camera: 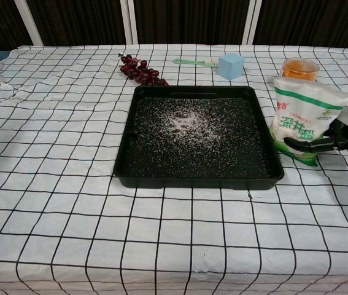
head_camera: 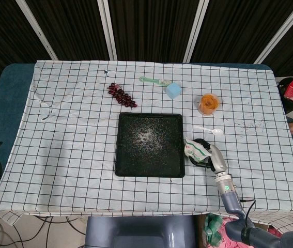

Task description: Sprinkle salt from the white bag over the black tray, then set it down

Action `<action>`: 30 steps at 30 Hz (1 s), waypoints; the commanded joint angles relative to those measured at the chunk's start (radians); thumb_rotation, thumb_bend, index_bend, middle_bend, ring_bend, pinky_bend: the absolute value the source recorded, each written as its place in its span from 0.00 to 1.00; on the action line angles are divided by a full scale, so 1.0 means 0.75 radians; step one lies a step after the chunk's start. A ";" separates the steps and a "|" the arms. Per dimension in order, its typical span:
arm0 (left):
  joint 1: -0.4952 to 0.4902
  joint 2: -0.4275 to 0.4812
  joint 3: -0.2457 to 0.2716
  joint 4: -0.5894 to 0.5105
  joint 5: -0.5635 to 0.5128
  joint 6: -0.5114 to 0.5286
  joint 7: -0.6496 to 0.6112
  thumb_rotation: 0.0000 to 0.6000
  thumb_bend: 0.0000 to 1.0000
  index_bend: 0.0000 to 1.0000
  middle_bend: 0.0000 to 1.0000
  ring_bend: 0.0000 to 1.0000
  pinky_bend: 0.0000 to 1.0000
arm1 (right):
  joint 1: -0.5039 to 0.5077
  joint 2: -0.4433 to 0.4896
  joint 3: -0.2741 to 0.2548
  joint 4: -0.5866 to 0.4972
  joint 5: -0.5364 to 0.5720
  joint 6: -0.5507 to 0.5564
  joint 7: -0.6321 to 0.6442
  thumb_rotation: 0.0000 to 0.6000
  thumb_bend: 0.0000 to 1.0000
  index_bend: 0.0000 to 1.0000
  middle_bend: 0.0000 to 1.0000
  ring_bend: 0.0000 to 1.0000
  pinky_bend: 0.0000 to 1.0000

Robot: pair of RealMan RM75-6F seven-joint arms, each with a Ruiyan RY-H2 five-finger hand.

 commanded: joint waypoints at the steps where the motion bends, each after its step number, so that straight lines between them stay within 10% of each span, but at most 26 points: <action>1: 0.000 0.001 0.000 0.000 0.001 0.000 0.000 1.00 0.61 0.21 0.06 0.00 0.00 | 0.001 0.001 0.002 -0.002 0.001 0.000 -0.001 1.00 0.39 0.42 0.30 0.40 0.43; 30: 0.001 -0.005 -0.005 0.005 0.000 0.006 0.005 1.00 0.61 0.21 0.06 0.00 0.00 | 0.005 0.009 0.009 -0.038 0.000 0.029 -0.033 1.00 0.41 0.43 0.34 0.45 0.45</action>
